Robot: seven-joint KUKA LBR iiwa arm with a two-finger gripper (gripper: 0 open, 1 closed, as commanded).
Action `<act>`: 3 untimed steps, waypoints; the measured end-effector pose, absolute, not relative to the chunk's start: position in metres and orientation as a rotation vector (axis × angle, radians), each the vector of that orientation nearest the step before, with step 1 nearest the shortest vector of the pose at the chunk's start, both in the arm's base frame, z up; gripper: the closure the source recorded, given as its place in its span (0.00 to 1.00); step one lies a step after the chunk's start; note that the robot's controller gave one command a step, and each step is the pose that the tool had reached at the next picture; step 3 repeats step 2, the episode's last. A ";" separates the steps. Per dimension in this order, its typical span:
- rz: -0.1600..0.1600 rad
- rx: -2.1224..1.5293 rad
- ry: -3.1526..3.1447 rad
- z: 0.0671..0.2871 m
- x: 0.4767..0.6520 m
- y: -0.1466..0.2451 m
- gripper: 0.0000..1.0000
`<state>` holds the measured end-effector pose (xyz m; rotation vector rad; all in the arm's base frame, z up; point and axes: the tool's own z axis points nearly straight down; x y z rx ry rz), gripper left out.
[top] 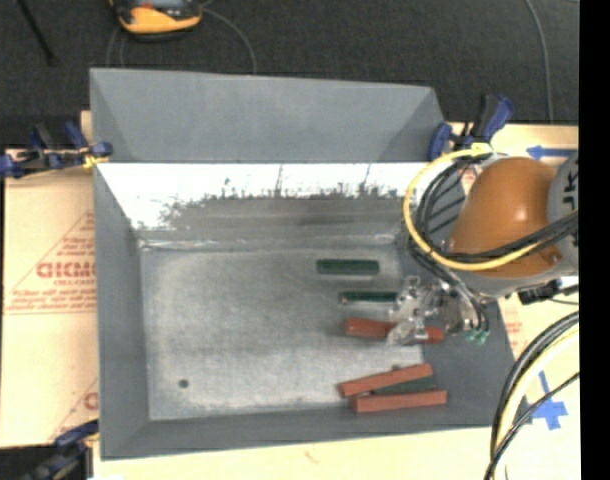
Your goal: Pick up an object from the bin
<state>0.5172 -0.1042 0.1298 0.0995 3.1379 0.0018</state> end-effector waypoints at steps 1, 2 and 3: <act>0.002 0.101 3.142 0.143 0.517 -0.104 1.00; 0.000 0.103 3.137 0.158 0.518 -0.105 1.00; 0.000 0.103 3.137 0.158 0.518 -0.105 1.00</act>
Offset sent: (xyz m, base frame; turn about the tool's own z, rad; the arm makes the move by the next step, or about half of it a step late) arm 0.0000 0.0000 0.0316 0.0000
